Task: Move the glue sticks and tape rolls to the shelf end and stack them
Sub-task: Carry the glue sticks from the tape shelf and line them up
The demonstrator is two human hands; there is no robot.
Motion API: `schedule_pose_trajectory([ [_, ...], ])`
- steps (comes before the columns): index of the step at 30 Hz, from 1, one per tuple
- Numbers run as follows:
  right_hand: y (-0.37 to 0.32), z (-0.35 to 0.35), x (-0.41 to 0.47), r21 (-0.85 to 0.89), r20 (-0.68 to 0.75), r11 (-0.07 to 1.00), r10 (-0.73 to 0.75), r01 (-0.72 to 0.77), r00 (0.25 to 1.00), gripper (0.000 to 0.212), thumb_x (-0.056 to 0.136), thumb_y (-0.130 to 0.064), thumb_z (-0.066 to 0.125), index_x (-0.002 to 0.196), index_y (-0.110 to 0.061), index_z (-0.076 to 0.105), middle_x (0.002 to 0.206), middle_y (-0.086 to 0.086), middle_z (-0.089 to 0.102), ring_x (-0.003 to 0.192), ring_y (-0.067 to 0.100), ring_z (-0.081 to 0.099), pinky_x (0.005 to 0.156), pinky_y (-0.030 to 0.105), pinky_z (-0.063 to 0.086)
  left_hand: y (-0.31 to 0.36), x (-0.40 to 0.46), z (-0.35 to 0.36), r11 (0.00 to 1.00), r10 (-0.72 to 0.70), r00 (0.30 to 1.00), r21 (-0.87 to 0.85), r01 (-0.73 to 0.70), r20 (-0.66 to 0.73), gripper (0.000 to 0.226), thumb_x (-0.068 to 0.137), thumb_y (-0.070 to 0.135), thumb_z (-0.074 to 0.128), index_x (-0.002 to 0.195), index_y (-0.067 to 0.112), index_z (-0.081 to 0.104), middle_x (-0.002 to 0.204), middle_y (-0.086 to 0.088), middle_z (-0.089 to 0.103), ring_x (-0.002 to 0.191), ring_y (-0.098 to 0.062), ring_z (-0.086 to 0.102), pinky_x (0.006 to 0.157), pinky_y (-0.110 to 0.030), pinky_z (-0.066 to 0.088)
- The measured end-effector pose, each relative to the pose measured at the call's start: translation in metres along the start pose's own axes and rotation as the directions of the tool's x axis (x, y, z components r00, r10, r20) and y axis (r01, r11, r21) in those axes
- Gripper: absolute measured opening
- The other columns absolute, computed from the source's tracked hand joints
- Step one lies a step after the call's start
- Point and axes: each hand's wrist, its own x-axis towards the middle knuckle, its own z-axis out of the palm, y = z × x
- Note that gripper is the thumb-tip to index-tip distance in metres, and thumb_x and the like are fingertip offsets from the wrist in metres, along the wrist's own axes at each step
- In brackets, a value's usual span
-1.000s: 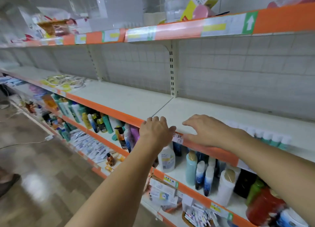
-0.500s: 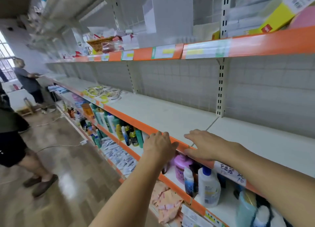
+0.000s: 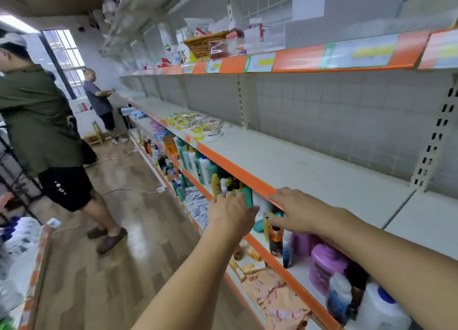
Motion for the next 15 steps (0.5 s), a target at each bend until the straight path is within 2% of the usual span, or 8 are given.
schedule_pose_trajectory([
  [3,-0.015,0.0,0.04,-0.002,-0.027,0.999,-0.053,0.053,0.998,0.066,0.09,-0.056,0.053,0.147,-0.027,0.039,0.139,0.002,0.046,0.124,0.024,0.048,0.101,0.04,0.044,-0.028,0.022,0.002,0.998,-0.055,0.999,-0.015,0.055,-0.004,0.06,0.1,0.06,0.028,0.134,0.014,0.046,0.136,-0.009,0.051,0.127,-0.03,0.045,0.105,-0.043,0.036],
  [6,-0.025,0.002,0.085,-0.016,-0.037,0.995,-0.098,0.097,0.994,0.066,0.092,-0.055,0.054,0.148,-0.024,0.039,0.146,0.003,0.042,0.13,0.024,0.045,0.105,0.041,0.042,-0.056,0.046,0.002,0.995,-0.097,0.995,-0.014,0.097,-0.001,0.057,0.1,0.057,0.032,0.133,0.014,0.047,0.135,-0.009,0.053,0.126,-0.03,0.047,0.102,-0.042,0.038],
  [9,-0.035,0.005,0.136,-0.033,-0.026,0.99,-0.138,0.137,0.99,0.059,0.092,-0.055,0.053,0.142,-0.023,0.045,0.142,0.002,0.046,0.127,0.024,0.048,0.102,0.043,0.044,-0.087,0.074,0.001,0.99,-0.138,0.99,-0.022,0.138,-0.012,0.058,0.099,0.057,0.035,0.14,0.016,0.043,0.138,-0.01,0.051,0.128,-0.03,0.046,0.104,-0.043,0.038],
  [13,-0.05,-0.001,0.209,-0.03,0.009,0.983,-0.18,0.18,0.984,0.051,0.091,-0.055,0.055,0.13,-0.023,0.052,0.126,0.001,0.052,0.117,0.024,0.052,0.094,0.04,0.047,-0.131,0.12,-0.004,0.98,-0.198,0.98,-0.005,0.198,0.002,0.057,0.099,0.055,0.035,0.14,0.016,0.043,0.14,-0.01,0.049,0.13,-0.031,0.045,0.107,-0.043,0.036],
  [15,-0.056,-0.004,0.246,-0.026,0.032,0.981,-0.193,0.194,0.981,0.052,0.09,-0.056,0.055,0.129,-0.023,0.053,0.125,0.002,0.052,0.117,0.024,0.052,0.095,0.042,0.047,-0.154,0.148,-0.009,0.974,-0.226,0.974,-0.001,0.226,0.006,0.057,0.099,0.055,0.035,0.139,0.016,0.044,0.139,-0.01,0.049,0.129,-0.03,0.045,0.106,-0.043,0.035],
])
